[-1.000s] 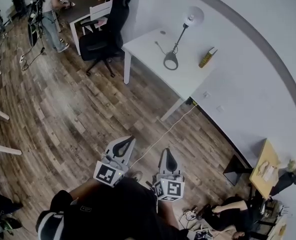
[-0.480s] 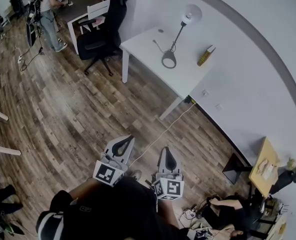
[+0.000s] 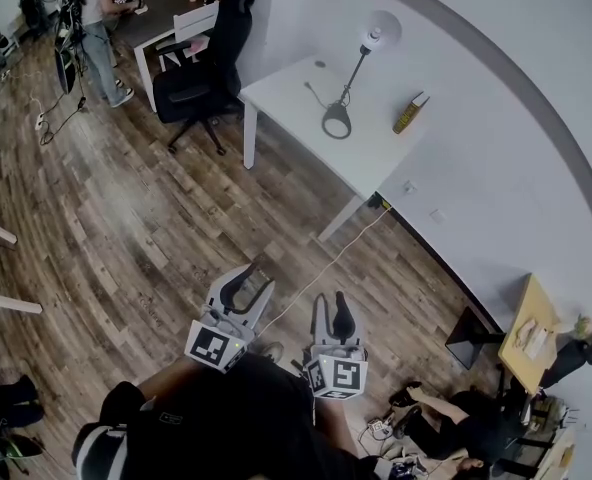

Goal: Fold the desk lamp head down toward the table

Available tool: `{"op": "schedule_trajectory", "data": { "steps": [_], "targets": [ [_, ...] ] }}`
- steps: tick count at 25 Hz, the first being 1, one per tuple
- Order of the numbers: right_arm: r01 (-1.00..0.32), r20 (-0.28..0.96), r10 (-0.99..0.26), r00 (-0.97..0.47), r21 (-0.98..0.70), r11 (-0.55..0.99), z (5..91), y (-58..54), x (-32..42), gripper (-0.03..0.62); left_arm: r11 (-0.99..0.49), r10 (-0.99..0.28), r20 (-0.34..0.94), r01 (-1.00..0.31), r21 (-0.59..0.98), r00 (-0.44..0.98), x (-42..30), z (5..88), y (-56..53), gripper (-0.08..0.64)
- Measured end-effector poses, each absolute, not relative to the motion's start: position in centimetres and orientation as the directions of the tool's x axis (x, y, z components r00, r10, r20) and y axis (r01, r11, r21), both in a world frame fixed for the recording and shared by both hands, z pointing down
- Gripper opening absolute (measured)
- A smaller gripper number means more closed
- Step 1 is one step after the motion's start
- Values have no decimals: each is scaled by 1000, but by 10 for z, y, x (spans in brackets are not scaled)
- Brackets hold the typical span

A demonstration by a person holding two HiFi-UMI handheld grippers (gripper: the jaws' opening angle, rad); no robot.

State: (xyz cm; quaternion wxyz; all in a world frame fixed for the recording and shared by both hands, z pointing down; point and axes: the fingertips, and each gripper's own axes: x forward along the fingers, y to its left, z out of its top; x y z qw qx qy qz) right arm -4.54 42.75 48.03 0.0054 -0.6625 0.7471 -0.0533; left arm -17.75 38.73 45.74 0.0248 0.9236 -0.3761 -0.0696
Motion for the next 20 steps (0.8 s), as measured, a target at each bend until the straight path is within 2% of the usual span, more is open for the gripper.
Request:
{"op": "schedule_trajectory", "data": {
  "steps": [10,20],
  "targets": [
    [-990,78,-991,-112,-92,105,484,441,-30,155,-702,-712,-87,-705,101,697,-165,464,397,160],
    [-986,71,-987,-142,-102,134,492,459,15,153,-701,-713,-94,-709,81,695,-117,464,419,160]
  ]
}}
